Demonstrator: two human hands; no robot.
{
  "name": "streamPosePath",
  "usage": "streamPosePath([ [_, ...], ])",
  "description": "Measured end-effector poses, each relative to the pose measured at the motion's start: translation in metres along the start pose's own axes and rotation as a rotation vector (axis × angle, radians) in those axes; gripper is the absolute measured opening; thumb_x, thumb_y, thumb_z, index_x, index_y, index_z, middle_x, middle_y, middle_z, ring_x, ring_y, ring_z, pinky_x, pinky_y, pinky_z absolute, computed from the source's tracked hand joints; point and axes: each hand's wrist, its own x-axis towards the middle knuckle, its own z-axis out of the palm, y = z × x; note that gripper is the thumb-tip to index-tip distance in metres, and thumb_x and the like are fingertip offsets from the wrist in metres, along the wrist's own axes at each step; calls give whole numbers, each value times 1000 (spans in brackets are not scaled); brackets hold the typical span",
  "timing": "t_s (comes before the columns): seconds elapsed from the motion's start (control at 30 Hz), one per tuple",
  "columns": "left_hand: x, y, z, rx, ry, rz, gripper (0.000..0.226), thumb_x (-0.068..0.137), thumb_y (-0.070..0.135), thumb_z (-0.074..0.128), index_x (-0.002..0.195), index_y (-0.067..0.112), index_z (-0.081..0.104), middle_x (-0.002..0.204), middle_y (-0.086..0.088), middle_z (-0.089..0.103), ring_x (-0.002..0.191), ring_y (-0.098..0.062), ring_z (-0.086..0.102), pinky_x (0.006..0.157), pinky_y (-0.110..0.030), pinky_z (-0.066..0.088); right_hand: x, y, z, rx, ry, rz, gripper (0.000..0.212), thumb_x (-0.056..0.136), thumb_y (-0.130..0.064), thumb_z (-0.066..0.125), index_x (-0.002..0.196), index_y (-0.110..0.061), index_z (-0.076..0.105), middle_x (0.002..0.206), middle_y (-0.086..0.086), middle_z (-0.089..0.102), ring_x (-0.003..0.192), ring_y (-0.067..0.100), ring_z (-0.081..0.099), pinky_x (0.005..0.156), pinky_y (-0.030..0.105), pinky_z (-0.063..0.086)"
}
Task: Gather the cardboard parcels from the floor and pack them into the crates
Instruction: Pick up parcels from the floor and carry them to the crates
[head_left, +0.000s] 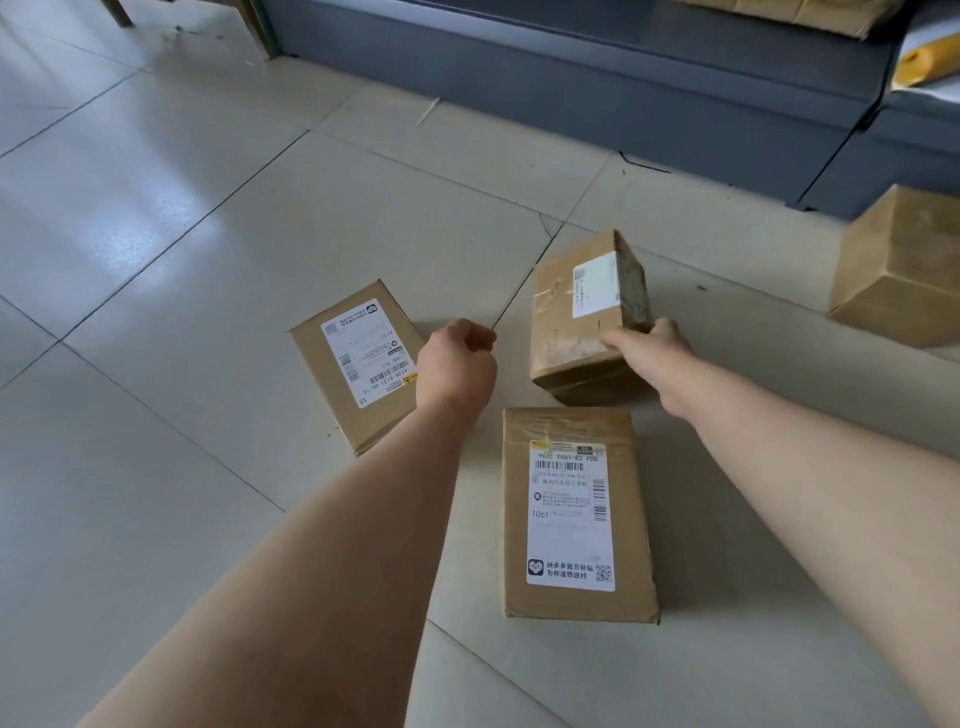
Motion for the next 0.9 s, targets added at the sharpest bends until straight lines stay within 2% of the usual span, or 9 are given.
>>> streamPosePath([
  [0.13, -1, -1, 11, 39, -57, -33, 46, 80, -3, 39, 112, 14, 67, 110, -2, 69, 105, -22, 64, 92, -37, 54, -3, 11, -6, 108, -25, 32, 64, 73, -39, 75, 126, -19, 46, 114, 4, 60, 105, 24, 57, 90, 35, 48],
  [0.33, -3, 2, 19, 220, -134, -62, 42, 87, 1, 43, 123, 12, 62, 120, -6, 62, 102, -22, 57, 80, -27, 45, 1, 9, -8, 18, 35, -27, 48, 96, -11, 51, 143, -19, 44, 132, 0, 54, 108, 21, 52, 83, 25, 39],
  [0.4, -5, 0, 17, 286, -152, -73, 30, 85, 2, 44, 103, 13, 65, 108, -10, 62, 91, -27, 58, 78, -33, 52, -1, 15, -9, -125, 67, 14, 49, 98, -17, 50, 146, -14, 38, 143, 7, 47, 122, 28, 49, 84, 28, 38],
  [0.47, -6, -3, 14, 395, -130, -59, 12, 81, 9, 48, 79, 12, 59, 88, -13, 66, 73, -28, 58, 70, -34, 55, -12, 17, -12, -247, 43, 66, 55, 96, -38, 53, 140, -8, 41, 140, 13, 49, 122, 33, 51, 81, 31, 39],
  [0.57, -11, -8, 11, 425, -276, -204, 40, 91, 36, 52, 81, -1, 63, 77, -16, 72, 59, -29, 69, 61, -35, 61, -31, 20, -21, -439, -278, 244, 82, 85, -73, 42, 143, -15, 39, 137, 16, 51, 99, 33, 64, 80, 40, 50],
  [0.67, -22, -6, 13, 391, -619, -498, 72, 95, 64, 39, 102, -4, 63, 88, -22, 73, 63, -32, 71, 56, -34, 60, -41, 26, -21, -583, -688, 386, 82, 84, -75, 43, 143, -18, 38, 129, 12, 57, 83, 31, 67, 96, 56, 46],
  [0.73, -21, -5, 13, 391, -654, -499, 79, 95, 69, 31, 107, -3, 62, 93, -21, 72, 71, -32, 72, 61, -34, 60, -41, 26, -19, -566, -722, 342, 69, 89, -61, 52, 141, -17, 41, 130, 12, 57, 88, 32, 66, 100, 56, 42],
  [0.83, -11, -11, 8, 293, -487, -441, 75, 93, 69, 35, 109, 1, 61, 95, -16, 71, 80, -30, 71, 69, -38, 61, -35, 25, -20, -473, -583, 249, 60, 89, -53, 59, 135, -17, 48, 129, 13, 58, 107, 33, 61, 99, 55, 44],
  [0.9, -10, -13, 2, 254, -506, -462, 69, 94, 67, 37, 111, 5, 61, 98, -14, 70, 85, -31, 71, 75, -42, 61, -36, 25, -17, -446, -615, 247, 50, 93, -49, 55, 130, -16, 52, 128, 11, 59, 104, 32, 60, 99, 57, 43],
])
